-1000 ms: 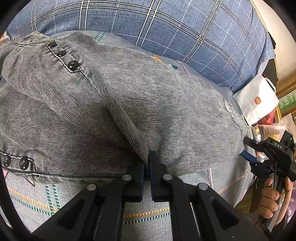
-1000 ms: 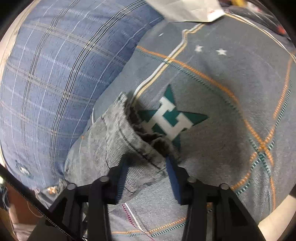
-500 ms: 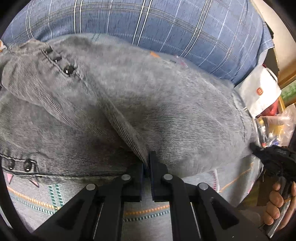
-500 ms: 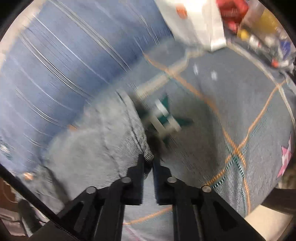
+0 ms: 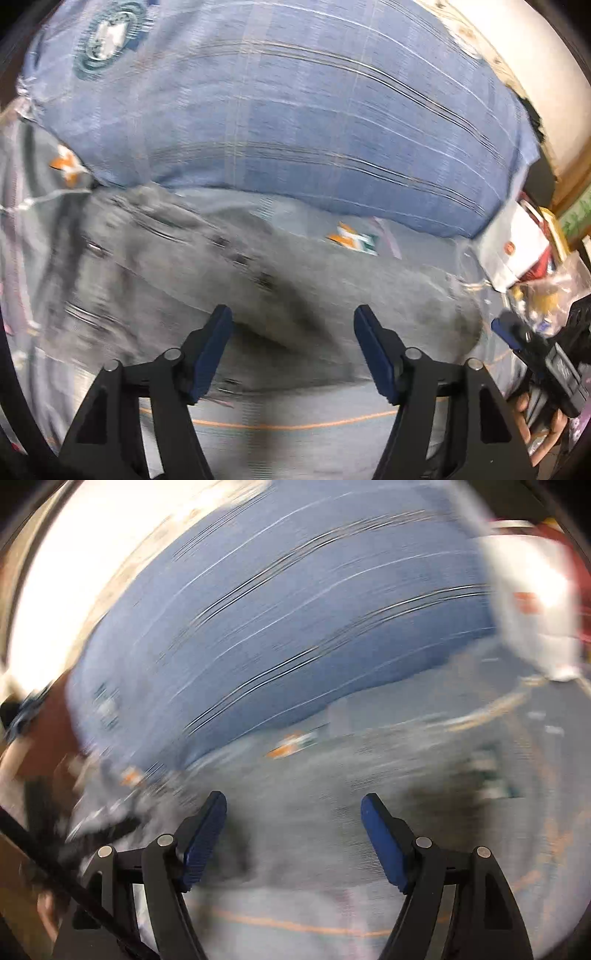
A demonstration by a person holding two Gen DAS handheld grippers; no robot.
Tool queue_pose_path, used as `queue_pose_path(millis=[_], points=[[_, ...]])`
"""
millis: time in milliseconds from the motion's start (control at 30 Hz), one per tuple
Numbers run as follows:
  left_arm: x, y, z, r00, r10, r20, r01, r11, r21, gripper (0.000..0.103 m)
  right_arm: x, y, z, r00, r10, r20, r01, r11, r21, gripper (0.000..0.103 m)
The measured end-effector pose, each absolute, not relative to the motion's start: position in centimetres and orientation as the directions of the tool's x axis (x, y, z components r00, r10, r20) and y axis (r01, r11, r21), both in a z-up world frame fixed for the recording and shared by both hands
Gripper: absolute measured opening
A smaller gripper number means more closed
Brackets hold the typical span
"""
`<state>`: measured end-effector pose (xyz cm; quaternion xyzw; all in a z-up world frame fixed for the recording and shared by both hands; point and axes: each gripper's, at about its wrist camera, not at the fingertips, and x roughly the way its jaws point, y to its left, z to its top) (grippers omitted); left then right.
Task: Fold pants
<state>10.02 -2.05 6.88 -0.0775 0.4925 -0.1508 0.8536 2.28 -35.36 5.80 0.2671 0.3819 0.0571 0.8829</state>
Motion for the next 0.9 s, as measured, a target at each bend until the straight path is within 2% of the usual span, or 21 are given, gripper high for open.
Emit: queue_pose_path(millis=[67,167,200,300,367,433,467,500,567,600,633,767,800,900], points=[[11.9,1.0,6.7,0.481,-0.289,-0.827,0.128,0.957,-0.26,0.069,5.0,-31.9,5.6,0.625,0.448,-0.64,-0.005,0.822,0.57,0.08],[13.5,4.3,5.2,0.467,-0.29,-0.835,0.05,0.952,-0.302,0.069,9.2,-27.8,4.4,0.504,0.564,-0.654,-0.078,0.784,0.616,0.075],[13.8,5.8,4.1,0.474,-0.298,-0.829,0.009,0.943,-0.334,0.069,10.8,-26.3,3.7,0.469,0.58,-0.666,-0.089,0.782,0.617,0.075],[14.5,7.1,2.3,0.44,-0.213,-0.872,-0.092,0.956,-0.28,0.068,14.7,-23.2,0.8,0.404,0.579,-0.708,-0.074,0.793,0.605,0.07],[15.2,7.2,2.1,0.427,-0.263,-0.865,-0.07,0.944,-0.322,0.068,17.2,-22.0,-1.3,0.352,0.612,-0.708,-0.064,0.77,0.635,0.066],[15.5,7.3,2.3,0.431,-0.259,-0.864,-0.074,0.944,-0.32,0.068,19.7,-20.2,-3.1,0.318,0.624,-0.714,-0.054,0.764,0.643,0.062],[15.7,7.5,2.5,0.44,-0.266,-0.858,-0.077,0.941,-0.331,0.068,20.6,-19.6,-4.0,0.298,0.623,-0.723,-0.051,0.766,0.64,0.059],[15.9,7.8,2.6,0.44,-0.267,-0.857,-0.083,0.939,-0.334,0.068,21.7,-19.0,-4.9,0.287,0.619,-0.731,-0.042,0.77,0.636,0.051],[16.3,8.5,2.4,0.424,-0.286,-0.859,-0.099,0.929,-0.358,0.068,23.5,-18.3,-6.2,0.258,0.626,-0.736,-0.03,0.767,0.641,0.045],[16.4,8.7,2.2,0.412,-0.293,-0.863,-0.108,0.924,-0.366,0.068,23.8,-17.7,-6.8,0.232,0.651,-0.723,-0.032,0.748,0.663,0.029],[16.6,9.1,2.0,0.398,-0.303,-0.866,-0.119,0.919,-0.377,0.068,24.1,-17.2,-7.0,0.22,0.661,-0.717,-0.035,0.74,0.672,0.02],[16.6,9.6,2.3,0.416,-0.319,-0.852,-0.147,0.9,-0.409,0.068,21.3,-15.6,-3.6,0.284,0.635,-0.718,-0.168,0.77,0.615,0.015],[16.5,9.6,2.6,0.428,-0.315,-0.847,-0.141,0.903,-0.407,0.068,20.5,-15.6,-3.0,0.29,0.638,-0.713,-0.186,0.768,0.612,0.005],[15.8,8.9,3.6,0.46,-0.276,-0.844,-0.098,0.929,-0.357,0.069,16.4,-14.1,-0.8,0.297,0.643,-0.706,-0.273,0.766,0.582,0.005]])
